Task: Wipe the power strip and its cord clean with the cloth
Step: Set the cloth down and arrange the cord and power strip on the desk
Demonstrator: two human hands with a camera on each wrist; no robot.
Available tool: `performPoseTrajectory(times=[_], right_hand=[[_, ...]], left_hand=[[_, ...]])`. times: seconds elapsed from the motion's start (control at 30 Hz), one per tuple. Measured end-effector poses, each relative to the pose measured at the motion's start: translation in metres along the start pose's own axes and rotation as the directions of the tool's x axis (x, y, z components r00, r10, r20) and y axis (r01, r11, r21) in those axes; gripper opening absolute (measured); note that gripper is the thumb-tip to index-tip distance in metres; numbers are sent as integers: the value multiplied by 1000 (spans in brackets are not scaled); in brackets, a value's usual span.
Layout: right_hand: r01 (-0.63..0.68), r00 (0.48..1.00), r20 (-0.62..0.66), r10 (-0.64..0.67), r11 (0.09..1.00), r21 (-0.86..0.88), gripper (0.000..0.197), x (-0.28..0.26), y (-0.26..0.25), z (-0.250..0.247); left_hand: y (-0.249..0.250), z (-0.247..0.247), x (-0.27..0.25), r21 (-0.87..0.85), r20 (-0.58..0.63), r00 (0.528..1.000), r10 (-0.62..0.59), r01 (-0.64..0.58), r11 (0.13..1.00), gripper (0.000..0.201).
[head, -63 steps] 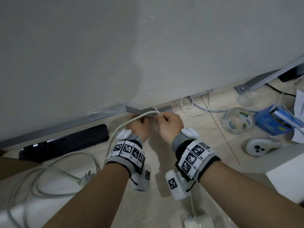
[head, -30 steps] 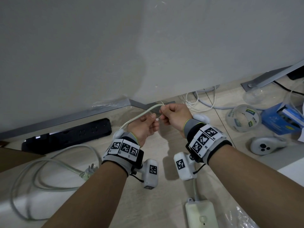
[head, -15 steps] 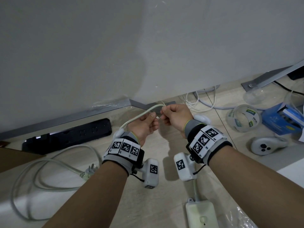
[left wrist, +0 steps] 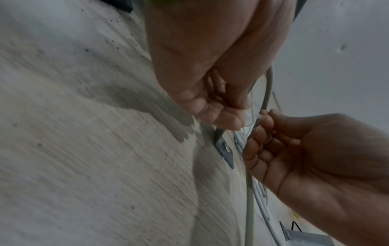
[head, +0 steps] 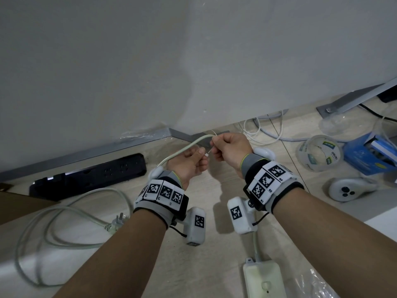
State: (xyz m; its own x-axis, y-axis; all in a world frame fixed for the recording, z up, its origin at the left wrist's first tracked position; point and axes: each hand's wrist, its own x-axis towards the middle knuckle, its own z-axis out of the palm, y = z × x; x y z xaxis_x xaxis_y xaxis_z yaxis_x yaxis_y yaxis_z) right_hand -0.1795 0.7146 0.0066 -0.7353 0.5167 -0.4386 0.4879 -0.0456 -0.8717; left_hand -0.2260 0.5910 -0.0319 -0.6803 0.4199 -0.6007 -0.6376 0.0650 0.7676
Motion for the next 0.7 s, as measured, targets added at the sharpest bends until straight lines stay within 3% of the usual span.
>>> performPoseTrajectory(times=[0.57,0.7], right_hand=[[-33,999,17,33,999,-35,22,-8,1,6],[-91,996,21,90,995,41,21,-15,1,11]], left_hand=[[4,8,-4,-67,19,999,-30,31,997,14],[3,6,-7,46,-46,999,-13,15,999,13]])
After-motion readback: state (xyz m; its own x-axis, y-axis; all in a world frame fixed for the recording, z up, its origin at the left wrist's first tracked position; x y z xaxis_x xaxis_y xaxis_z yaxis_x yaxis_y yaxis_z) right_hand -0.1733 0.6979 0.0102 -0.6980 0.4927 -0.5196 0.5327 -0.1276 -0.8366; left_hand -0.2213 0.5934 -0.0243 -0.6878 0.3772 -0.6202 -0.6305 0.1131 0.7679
